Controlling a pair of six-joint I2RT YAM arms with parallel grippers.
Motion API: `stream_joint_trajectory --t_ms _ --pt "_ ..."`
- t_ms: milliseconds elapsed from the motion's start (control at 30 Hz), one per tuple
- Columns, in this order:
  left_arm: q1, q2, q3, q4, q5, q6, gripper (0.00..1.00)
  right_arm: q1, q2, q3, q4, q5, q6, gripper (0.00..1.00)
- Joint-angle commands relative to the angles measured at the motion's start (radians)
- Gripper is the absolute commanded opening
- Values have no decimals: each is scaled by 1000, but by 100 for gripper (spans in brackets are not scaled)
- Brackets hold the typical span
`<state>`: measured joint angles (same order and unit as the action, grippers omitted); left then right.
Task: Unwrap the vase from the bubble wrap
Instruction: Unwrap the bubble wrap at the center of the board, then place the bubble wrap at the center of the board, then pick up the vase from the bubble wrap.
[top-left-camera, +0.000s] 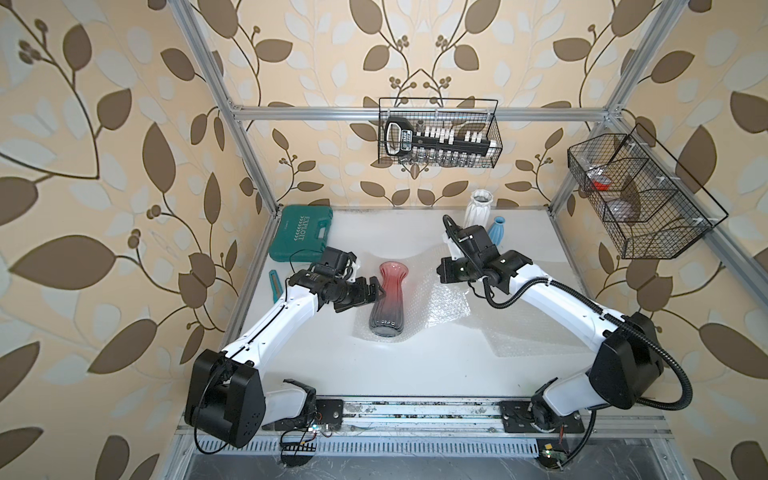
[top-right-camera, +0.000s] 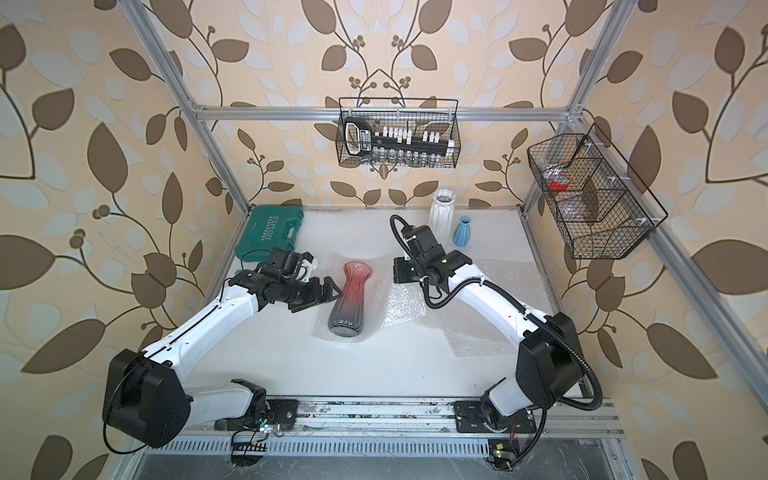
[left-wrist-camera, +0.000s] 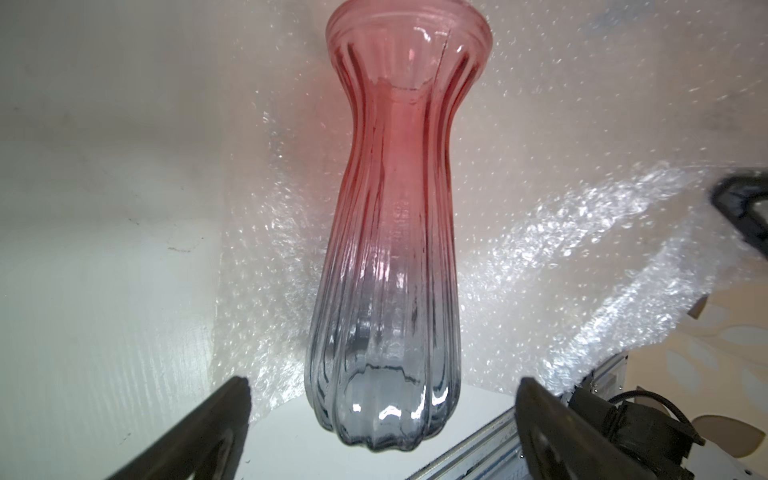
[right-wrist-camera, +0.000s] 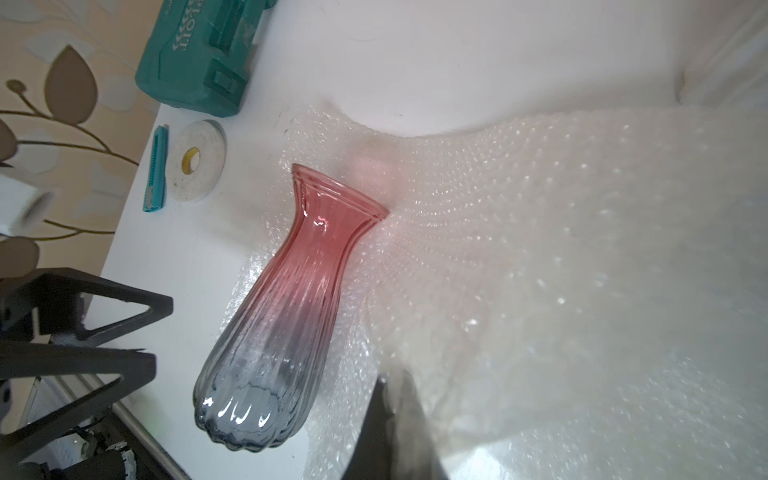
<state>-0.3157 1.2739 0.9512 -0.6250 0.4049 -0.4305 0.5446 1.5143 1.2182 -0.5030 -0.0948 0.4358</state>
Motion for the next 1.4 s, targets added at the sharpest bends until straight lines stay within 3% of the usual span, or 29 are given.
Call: stream_joint_trajectory --t_ms 0,233,700,1000,1367 --pt "-23 38 65 -35 -52 40 99 -5 18 -38 -16 19 -11 0" --pt "-34 155 171 -68 -118 23 99 -17 31 -96 21 8 12 0" --pt "-94 493 420 -120 -119 65 99 -36 87 -145 49 2 33 0" --pt "-106 617 489 -120 -102 73 89 -38 96 -147 56 -6 32 0" --pt "-129 700 521 -118 -125 70 83 -39 104 -150 62 -11 31 0"
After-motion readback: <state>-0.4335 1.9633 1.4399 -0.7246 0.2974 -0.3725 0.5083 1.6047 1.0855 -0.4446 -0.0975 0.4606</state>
